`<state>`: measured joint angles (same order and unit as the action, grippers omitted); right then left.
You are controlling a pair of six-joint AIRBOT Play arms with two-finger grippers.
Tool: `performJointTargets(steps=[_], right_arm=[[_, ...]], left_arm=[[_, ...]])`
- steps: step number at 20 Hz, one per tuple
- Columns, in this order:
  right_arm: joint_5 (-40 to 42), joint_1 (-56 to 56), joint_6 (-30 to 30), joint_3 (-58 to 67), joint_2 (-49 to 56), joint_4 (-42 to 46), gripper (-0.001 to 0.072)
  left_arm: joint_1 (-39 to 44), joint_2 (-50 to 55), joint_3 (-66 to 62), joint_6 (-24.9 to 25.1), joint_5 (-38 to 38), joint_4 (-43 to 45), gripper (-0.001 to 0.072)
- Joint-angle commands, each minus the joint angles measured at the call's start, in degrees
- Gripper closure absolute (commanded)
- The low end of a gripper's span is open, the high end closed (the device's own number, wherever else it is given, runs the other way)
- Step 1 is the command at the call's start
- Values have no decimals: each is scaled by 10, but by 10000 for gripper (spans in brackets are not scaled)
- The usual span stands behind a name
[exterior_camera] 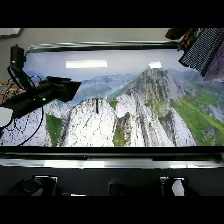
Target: Fold the clothes and pants, and hang the long-sleeved shirts on hangers.
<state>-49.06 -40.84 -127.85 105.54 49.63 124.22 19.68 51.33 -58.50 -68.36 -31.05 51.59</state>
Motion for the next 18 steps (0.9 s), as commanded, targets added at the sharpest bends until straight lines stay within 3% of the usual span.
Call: performJointTargets(steps=[1,2,3,6,7,9,14,15,16,17,18], right_arm=[[12,3,186,0,34,-420,279],[-5,23,259,0,59,-529,292],[-26,60,320,-1,86,-579,323],[-142,203,410,-1,154,-510,333],[-194,252,438,-7,170,-476,386],[-216,324,459,-66,164,-453,430],[-224,453,481,-299,85,-449,440],[-222,469,479,-336,75,-449,497],[-221,484,477,-368,69,-449,623],[-223,495,477,-388,67,-450,686],[-224,502,477,-403,67,-452,686]], left_arm=[[-1,-1,0,-63,0,1,156],[-1,-1,0,-63,0,1,157],[-1,-1,0,-63,0,1,161],[-3,-4,0,-63,-4,1,178],[-10,-7,0,-63,-16,0,184],[-44,-19,0,-66,-75,3,329],[-144,-42,0,-118,-303,132,337],[-155,-42,0,-117,-338,157,453],[-161,-42,0,-113,-360,176,658],[-164,-42,0,-111,-370,189,688],[-164,-42,0,-111,-369,195,689]])
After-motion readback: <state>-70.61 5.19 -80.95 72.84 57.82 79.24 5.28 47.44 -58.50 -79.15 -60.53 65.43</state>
